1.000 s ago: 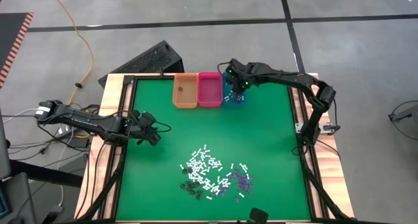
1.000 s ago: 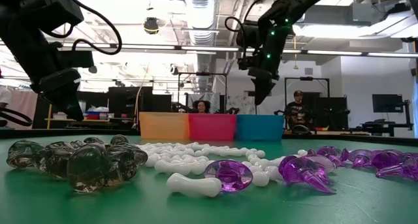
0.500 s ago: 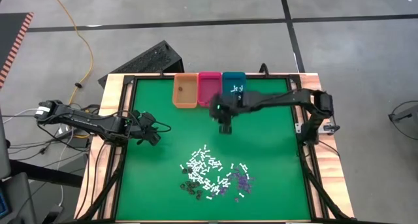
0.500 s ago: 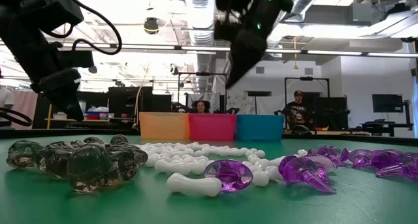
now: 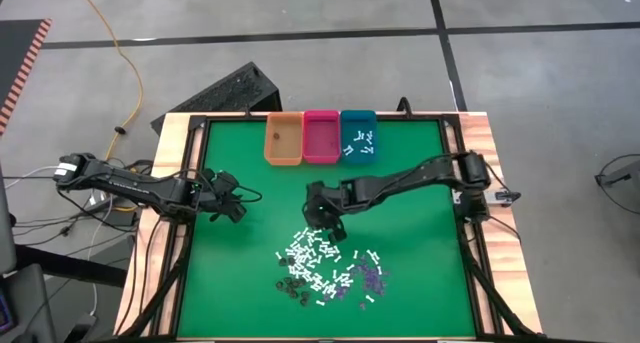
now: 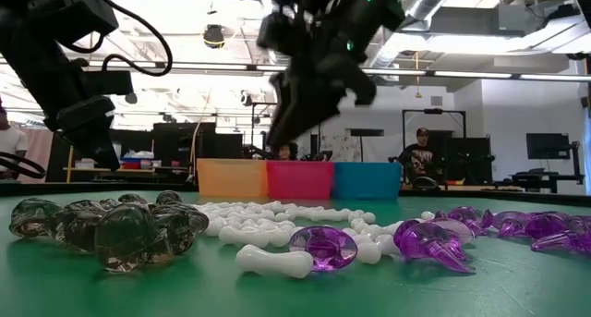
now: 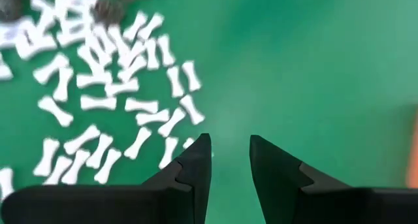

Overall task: Sort Halloween decoration
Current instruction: Put the white bone toy into the blue bin

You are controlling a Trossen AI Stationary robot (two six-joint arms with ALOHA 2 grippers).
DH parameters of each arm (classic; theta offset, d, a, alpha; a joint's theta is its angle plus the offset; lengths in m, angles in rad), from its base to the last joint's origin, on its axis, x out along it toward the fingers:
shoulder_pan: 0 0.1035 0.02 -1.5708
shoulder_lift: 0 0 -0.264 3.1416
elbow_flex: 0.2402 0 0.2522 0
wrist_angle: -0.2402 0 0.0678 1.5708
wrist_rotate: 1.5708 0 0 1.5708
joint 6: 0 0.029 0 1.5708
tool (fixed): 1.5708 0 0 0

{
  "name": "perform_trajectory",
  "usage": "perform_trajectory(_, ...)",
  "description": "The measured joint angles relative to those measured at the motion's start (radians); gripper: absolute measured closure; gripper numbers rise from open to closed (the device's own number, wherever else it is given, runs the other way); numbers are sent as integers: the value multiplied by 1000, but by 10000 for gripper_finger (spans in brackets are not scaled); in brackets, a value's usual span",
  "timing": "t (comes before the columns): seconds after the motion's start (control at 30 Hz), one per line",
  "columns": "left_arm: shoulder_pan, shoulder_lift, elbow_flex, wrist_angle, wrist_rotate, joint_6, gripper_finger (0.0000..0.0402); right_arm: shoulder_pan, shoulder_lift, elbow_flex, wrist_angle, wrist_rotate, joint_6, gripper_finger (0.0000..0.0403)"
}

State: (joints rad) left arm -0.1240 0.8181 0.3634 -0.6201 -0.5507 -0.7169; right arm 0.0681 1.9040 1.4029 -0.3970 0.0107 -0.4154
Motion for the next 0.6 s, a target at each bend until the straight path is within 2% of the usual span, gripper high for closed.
perform_trajectory(0.23, 0, 2, 0, 3, -5, 1, 223, -1, 82, 0, 31, -53, -30, 269)
perform_trajectory(0.6, 0, 1, 0, 6, -10, 1, 223, -13, 95, 1, 57, -86, -120, 269)
